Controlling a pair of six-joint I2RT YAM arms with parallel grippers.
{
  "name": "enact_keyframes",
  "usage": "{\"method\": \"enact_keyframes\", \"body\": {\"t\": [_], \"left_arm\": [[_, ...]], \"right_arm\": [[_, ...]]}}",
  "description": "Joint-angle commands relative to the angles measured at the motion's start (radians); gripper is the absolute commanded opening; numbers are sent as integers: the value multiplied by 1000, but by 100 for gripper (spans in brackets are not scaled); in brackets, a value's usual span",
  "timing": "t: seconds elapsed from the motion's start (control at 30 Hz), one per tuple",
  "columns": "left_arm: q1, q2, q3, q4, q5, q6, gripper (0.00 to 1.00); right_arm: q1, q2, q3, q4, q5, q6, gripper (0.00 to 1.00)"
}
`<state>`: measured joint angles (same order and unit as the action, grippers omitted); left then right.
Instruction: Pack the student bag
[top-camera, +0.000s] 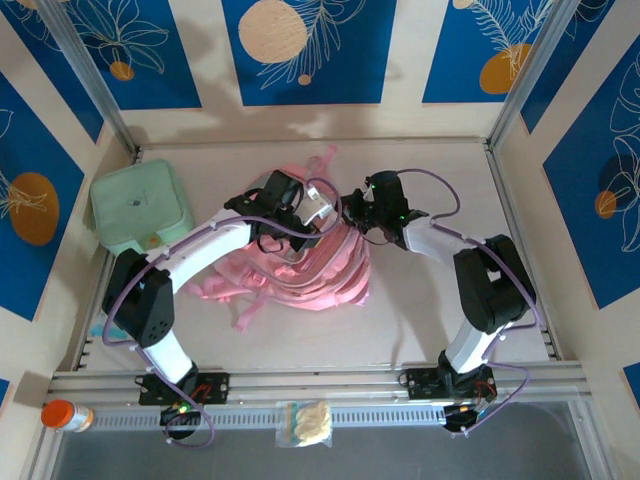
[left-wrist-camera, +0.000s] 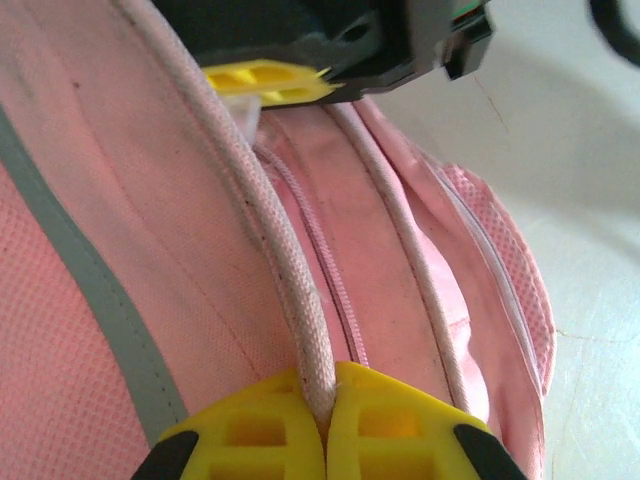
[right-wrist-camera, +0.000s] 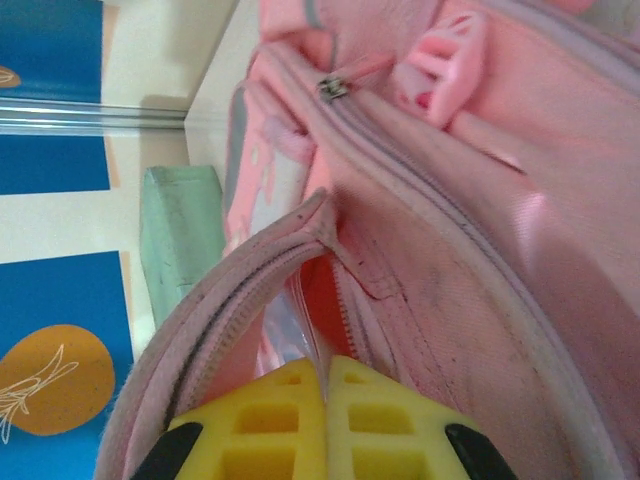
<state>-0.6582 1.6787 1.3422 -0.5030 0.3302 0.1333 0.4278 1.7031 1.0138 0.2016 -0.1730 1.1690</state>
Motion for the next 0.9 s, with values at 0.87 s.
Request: {"method": "enact_keyframes", "body": {"t": [0.87], "left_arm": [[-6,-129,-124,324,109,-69,0]], "right_arm": [[-180,-217,-138,-288,-370,-304,6]]}}
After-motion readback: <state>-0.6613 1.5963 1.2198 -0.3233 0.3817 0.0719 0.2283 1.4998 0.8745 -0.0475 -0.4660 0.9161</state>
